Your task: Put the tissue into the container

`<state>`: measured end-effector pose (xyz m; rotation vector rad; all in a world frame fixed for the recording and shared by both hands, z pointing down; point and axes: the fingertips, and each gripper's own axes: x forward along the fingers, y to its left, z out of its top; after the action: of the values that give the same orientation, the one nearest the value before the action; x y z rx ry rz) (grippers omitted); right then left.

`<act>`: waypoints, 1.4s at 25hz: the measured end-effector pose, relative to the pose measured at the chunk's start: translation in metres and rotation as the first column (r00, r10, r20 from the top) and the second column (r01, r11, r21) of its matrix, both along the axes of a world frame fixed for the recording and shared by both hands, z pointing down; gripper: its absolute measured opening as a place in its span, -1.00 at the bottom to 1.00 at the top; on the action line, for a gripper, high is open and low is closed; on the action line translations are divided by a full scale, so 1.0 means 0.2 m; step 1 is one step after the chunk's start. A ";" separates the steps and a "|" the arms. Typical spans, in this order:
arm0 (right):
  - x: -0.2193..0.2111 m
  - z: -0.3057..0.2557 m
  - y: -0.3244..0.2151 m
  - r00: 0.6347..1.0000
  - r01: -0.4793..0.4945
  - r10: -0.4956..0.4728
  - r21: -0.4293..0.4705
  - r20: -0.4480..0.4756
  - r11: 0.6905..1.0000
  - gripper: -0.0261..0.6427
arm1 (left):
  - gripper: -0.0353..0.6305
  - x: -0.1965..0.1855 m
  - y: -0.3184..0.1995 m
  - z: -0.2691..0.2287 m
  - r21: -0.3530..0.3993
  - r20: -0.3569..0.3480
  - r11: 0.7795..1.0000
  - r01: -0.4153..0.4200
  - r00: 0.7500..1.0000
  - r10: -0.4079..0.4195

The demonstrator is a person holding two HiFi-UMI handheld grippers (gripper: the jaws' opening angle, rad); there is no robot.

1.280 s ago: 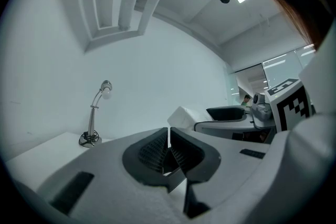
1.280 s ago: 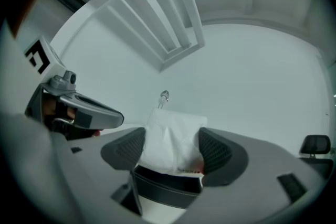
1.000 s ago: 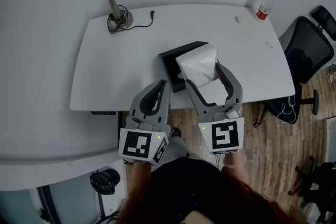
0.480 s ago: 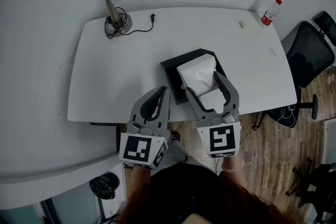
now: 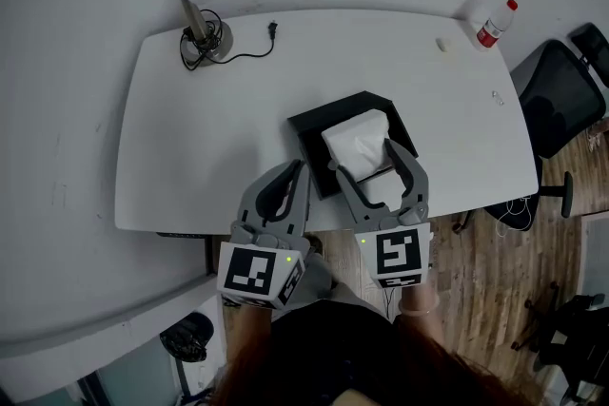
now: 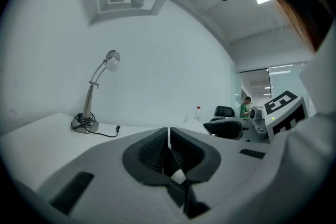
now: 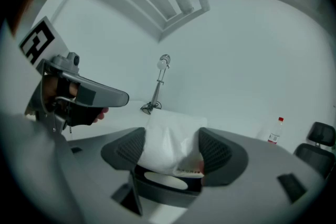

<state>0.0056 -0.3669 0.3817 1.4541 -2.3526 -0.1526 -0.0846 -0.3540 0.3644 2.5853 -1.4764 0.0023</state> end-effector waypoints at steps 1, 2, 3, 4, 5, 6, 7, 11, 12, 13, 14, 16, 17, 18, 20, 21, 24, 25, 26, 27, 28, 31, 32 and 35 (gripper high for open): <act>0.00 0.02 -0.01 1.000 -0.001 0.001 -0.009 -0.003 1.000 0.11 | -0.78 0.00 -0.01 0.01 -0.006 -0.001 1.000 -0.002 1.000 0.002; 0.00 0.03 -0.01 1.000 -0.002 0.002 -0.018 -0.005 1.000 0.11 | -0.78 0.00 -0.01 0.02 -0.011 -0.001 1.000 -0.004 1.000 0.004; -0.01 0.05 -0.02 1.000 -0.003 0.002 -0.026 -0.007 1.000 0.11 | -0.78 0.00 -0.02 0.03 -0.015 -0.002 1.000 -0.005 1.000 0.005; -0.01 0.06 -0.03 1.000 -0.004 0.003 -0.035 -0.010 0.999 0.11 | -0.78 -0.01 -0.02 0.04 -0.019 -0.002 1.000 -0.005 1.000 0.005; -0.01 0.07 -0.03 1.000 -0.005 0.004 -0.043 -0.014 0.999 0.11 | -0.78 -0.01 -0.03 0.04 -0.023 -0.003 1.000 -0.003 1.000 0.003; -0.01 0.09 -0.04 1.000 -0.006 0.005 -0.052 -0.017 0.999 0.11 | -0.78 -0.02 -0.03 0.05 -0.027 -0.004 1.000 -0.001 1.000 0.001; -0.01 0.10 -0.04 1.000 -0.008 0.006 -0.061 -0.020 0.998 0.11 | -0.78 -0.02 -0.03 0.06 -0.030 -0.004 1.000 0.001 1.000 -0.001; 0.00 0.16 -0.07 0.999 -0.025 0.022 -0.103 -0.025 0.994 0.11 | -0.78 -0.04 -0.05 0.09 -0.043 -0.004 0.999 0.006 1.000 -0.006; 0.00 0.17 -0.07 0.999 -0.030 0.027 -0.113 -0.026 0.993 0.11 | -0.78 -0.04 -0.05 0.09 -0.046 -0.005 0.999 0.006 1.000 -0.006; 0.00 0.19 -0.08 0.999 -0.035 0.032 -0.123 -0.028 0.992 0.11 | -0.78 -0.04 -0.06 0.10 -0.050 -0.006 0.999 0.006 1.000 -0.007; 0.00 0.20 -0.08 0.999 -0.039 0.035 -0.133 -0.030 0.990 0.11 | -0.78 -0.05 -0.06 0.11 -0.056 -0.008 0.998 0.007 1.000 -0.007; 0.00 0.23 -0.10 0.998 -0.046 0.041 -0.152 -0.037 0.987 0.11 | -0.78 -0.05 -0.07 0.13 -0.062 -0.007 0.998 0.007 1.000 -0.008; 0.00 0.24 -0.10 0.998 -0.049 0.043 -0.160 -0.040 0.986 0.11 | -0.78 -0.06 -0.07 0.13 -0.064 -0.005 0.998 0.008 1.000 -0.008; 0.00 0.26 -0.11 0.998 -0.052 0.045 -0.169 -0.043 0.984 0.11 | -0.78 -0.06 -0.07 0.13 -0.066 -0.004 0.998 0.008 1.000 -0.009; 0.00 0.28 -0.11 0.997 -0.060 0.051 -0.187 -0.051 0.981 0.11 | -0.78 -0.06 -0.07 0.15 -0.073 -0.009 0.997 0.010 1.000 -0.011; 0.00 0.30 -0.12 0.997 -0.063 0.053 -0.198 -0.056 0.978 0.11 | -0.78 -0.07 -0.08 0.15 -0.076 -0.011 0.997 0.012 1.000 -0.013; 0.00 0.33 -0.13 0.996 -0.073 0.058 -0.229 -0.070 0.971 0.11 | -0.78 -0.08 -0.09 0.15 -0.076 -0.002 0.997 0.013 1.000 -0.013; 0.00 0.33 -0.14 0.996 -0.075 0.060 -0.239 -0.072 0.968 0.11 | -0.78 -0.08 -0.09 0.15 -0.078 0.000 0.997 0.013 1.000 -0.013; 0.00 0.34 -0.14 0.995 -0.077 0.060 -0.248 -0.074 0.966 0.11 | -0.78 -0.08 -0.09 0.16 -0.080 0.001 0.997 0.013 1.000 -0.013; 0.00 0.35 -0.15 0.995 -0.078 0.060 -0.258 -0.078 0.963 0.11 | -0.78 -0.08 -0.10 0.16 -0.082 0.001 0.997 0.013 1.000 -0.013; 0.00 0.36 -0.15 0.995 -0.079 0.059 -0.268 -0.082 0.960 0.11 | -0.78 -0.08 -0.10 0.16 -0.084 0.001 0.996 0.012 1.000 -0.012; 0.00 0.39 -0.16 0.994 -0.083 0.059 -0.288 -0.091 0.954 0.11 | -0.78 -0.08 -0.10 0.17 -0.086 0.001 0.996 0.010 1.000 -0.010; 0.00 0.39 -0.16 0.994 -0.084 0.060 -0.293 -0.091 0.953 0.11 | -0.78 -0.08 -0.10 0.17 -0.088 0.002 0.996 0.011 1.000 -0.010; 0.00 0.39 -0.17 0.993 -0.095 0.069 -0.300 -0.095 0.949 0.11 | -0.78 -0.09 -0.10 0.19 -0.094 -0.002 0.995 0.016 1.000 -0.016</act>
<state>0.0058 -0.4006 0.4606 1.3623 -2.1315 0.1631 -0.1027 -0.3735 0.4026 2.4983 -1.4590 0.0655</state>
